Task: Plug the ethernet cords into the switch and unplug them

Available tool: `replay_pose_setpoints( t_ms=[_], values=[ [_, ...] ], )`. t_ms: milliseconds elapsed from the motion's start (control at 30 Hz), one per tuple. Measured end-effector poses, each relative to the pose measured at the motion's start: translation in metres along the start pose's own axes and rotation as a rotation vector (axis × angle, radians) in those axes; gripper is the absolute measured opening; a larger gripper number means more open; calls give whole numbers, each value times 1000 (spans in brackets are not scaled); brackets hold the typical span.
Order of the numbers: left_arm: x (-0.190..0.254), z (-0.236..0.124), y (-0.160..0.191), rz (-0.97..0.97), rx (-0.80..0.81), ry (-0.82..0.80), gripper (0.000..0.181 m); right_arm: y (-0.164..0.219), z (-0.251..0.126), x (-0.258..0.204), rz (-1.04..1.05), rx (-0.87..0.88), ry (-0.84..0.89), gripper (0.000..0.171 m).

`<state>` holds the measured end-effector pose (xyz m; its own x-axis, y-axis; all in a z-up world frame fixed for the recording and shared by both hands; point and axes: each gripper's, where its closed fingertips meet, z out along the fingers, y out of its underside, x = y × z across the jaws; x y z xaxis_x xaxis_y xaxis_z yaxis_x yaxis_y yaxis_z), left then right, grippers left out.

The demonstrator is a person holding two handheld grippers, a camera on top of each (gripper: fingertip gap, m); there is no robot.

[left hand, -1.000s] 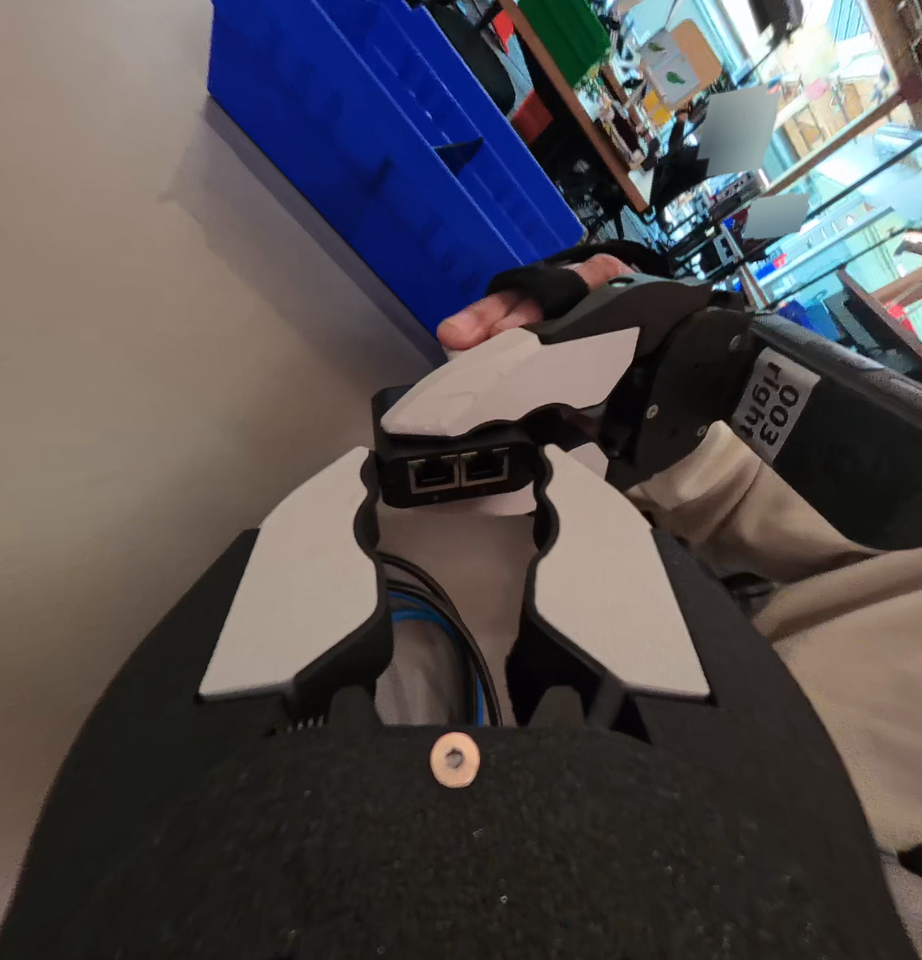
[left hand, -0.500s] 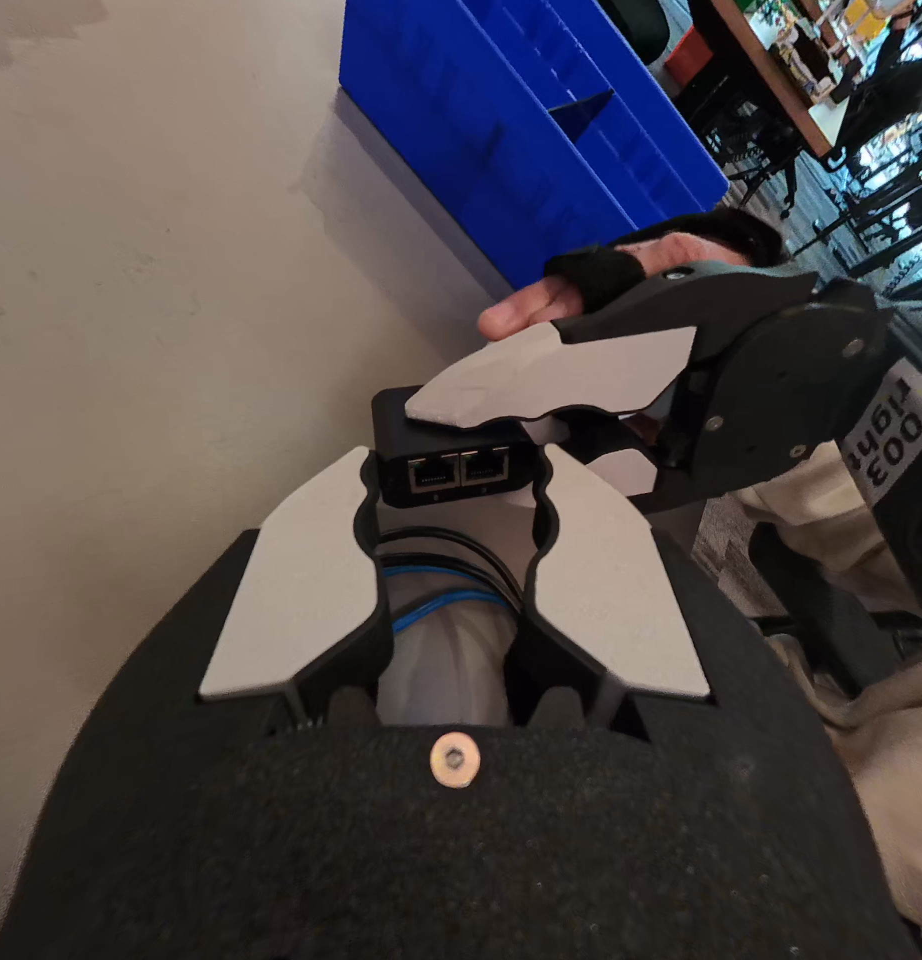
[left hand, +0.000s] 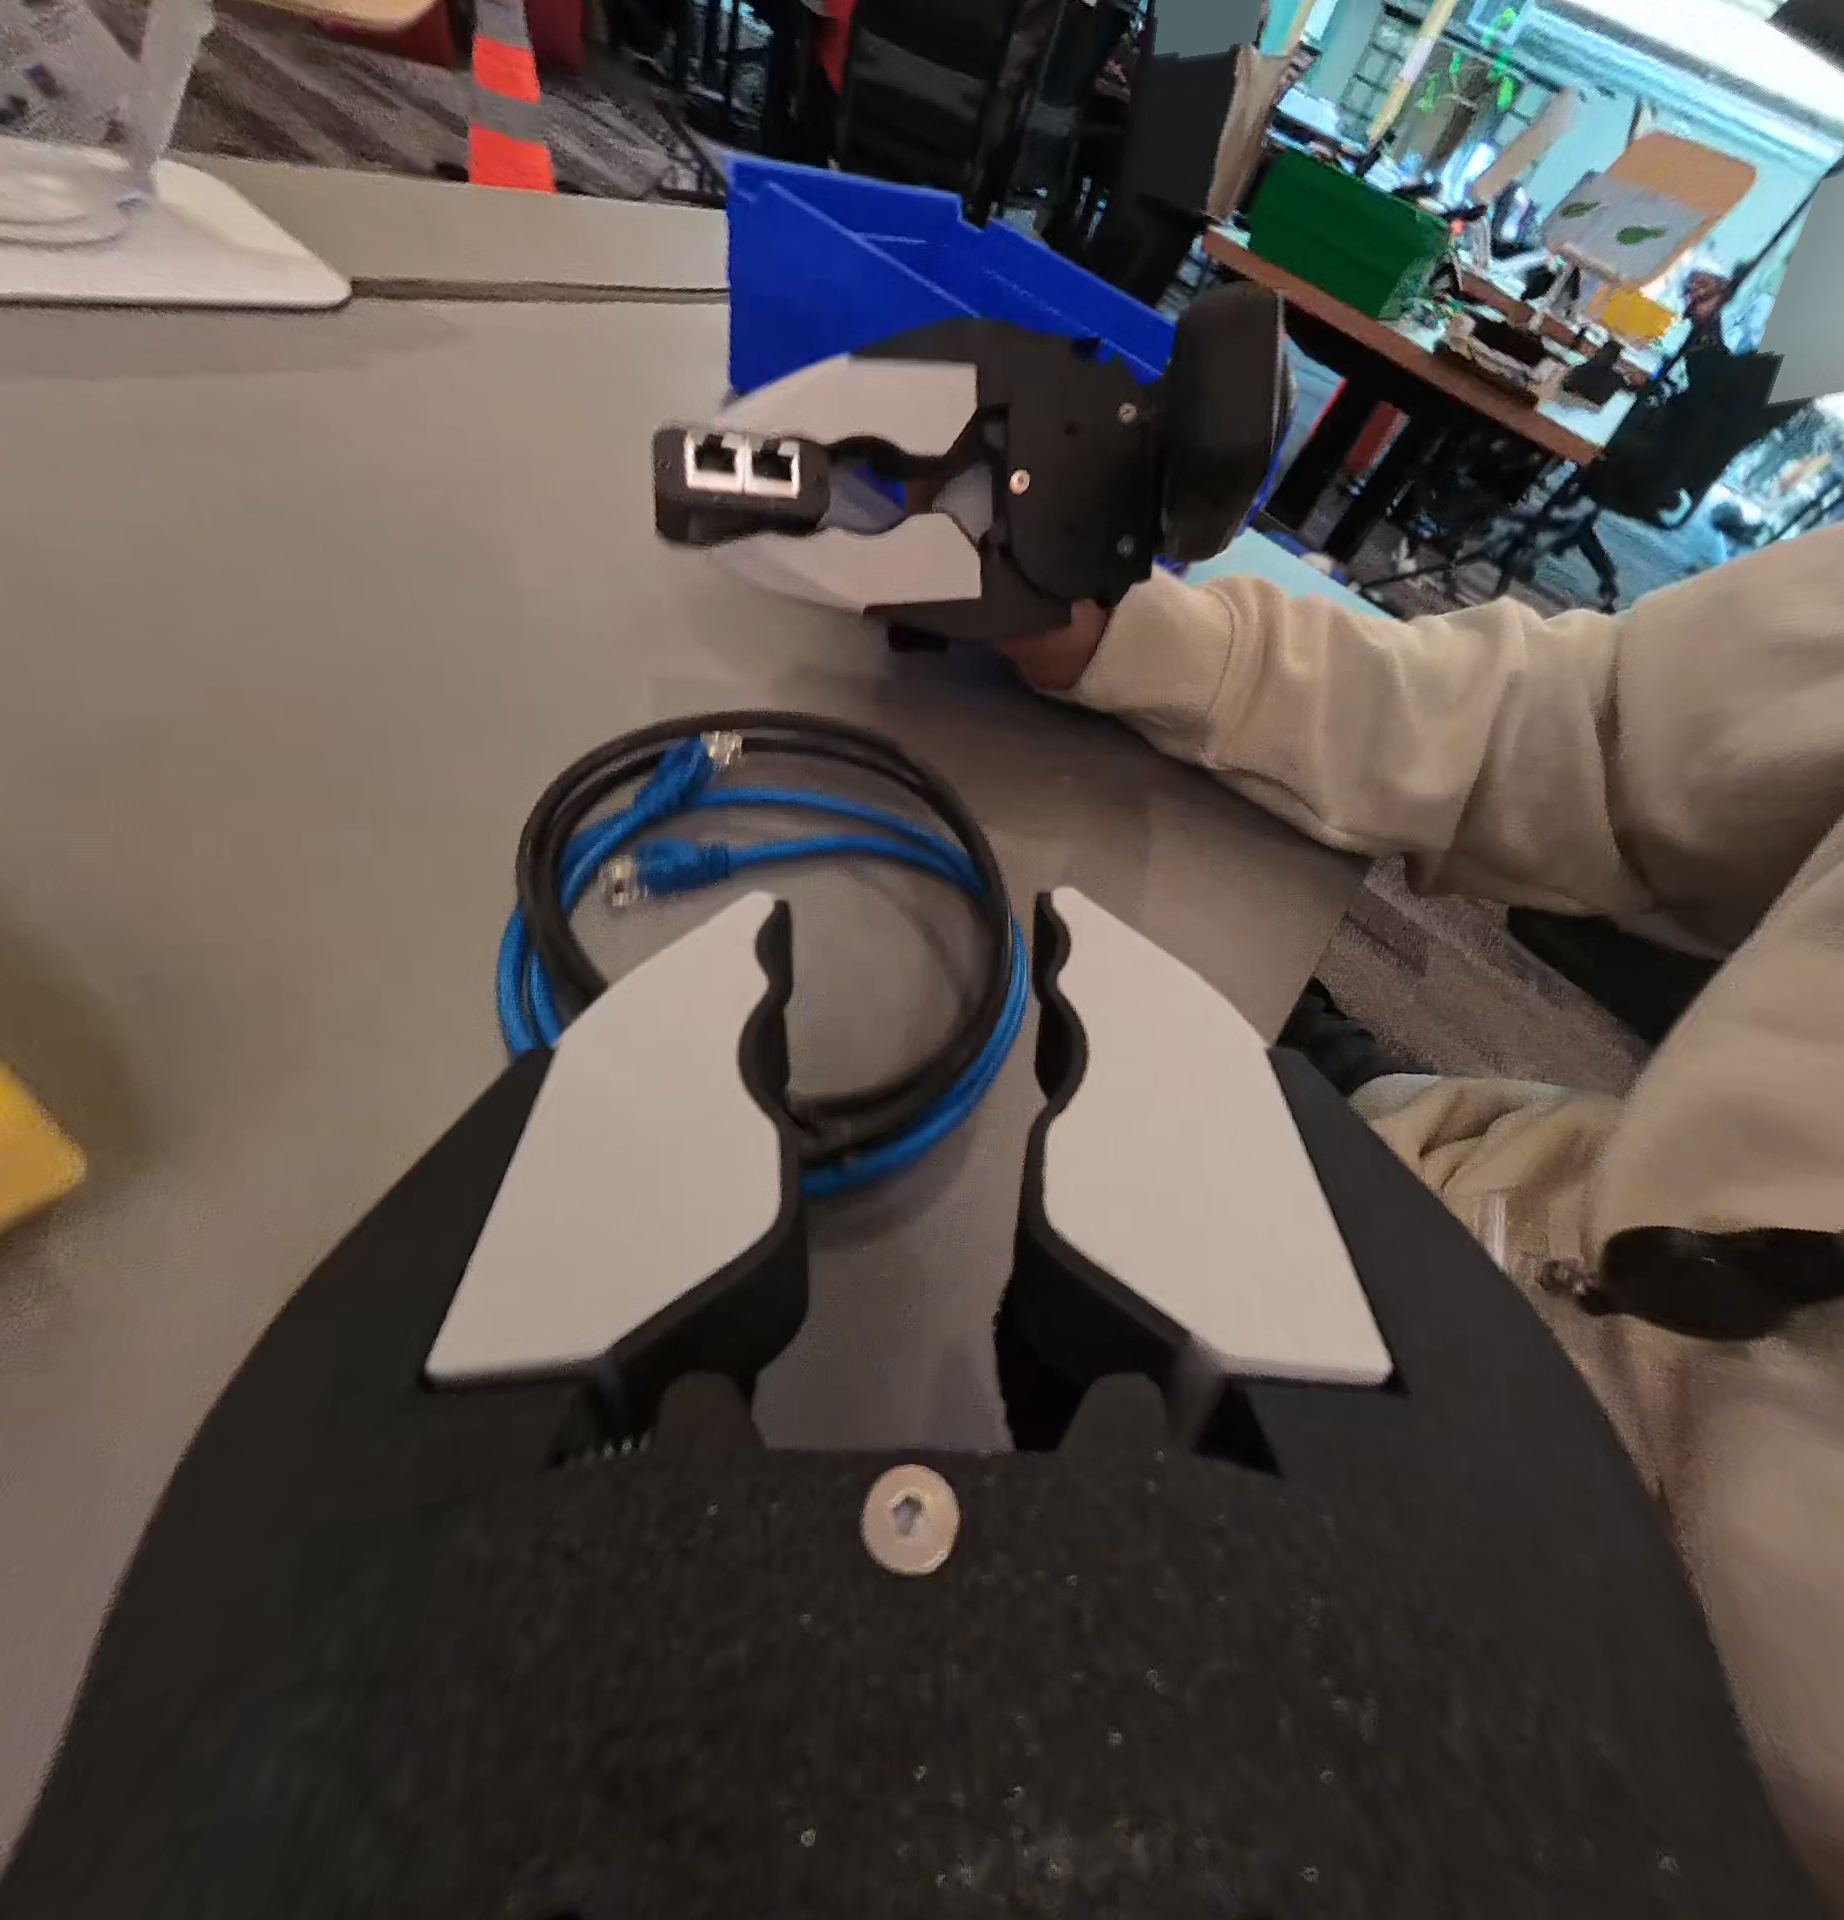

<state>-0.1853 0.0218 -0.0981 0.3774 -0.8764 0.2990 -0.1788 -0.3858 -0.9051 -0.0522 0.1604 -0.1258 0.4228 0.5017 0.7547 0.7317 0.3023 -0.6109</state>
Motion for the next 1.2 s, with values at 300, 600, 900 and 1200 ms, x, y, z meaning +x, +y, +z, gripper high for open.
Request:
replay_pose_setpoints(
  t_ms=[300,600,900,1200],
  values=[
    [-20,-21,15,-14,-19,-146,44,-7,-6,8,20,62,17,24],
    [-53,-19,58,-161,-245,-299,34,-1,-6,6,31,33,6,24],
    [-37,15,75,-415,-224,-473,55,0,-5,2,-5,17,5,24],
    [-54,19,41,-268,-227,-504,22,1,-11,8,83,44,-12,24]
  ],
)
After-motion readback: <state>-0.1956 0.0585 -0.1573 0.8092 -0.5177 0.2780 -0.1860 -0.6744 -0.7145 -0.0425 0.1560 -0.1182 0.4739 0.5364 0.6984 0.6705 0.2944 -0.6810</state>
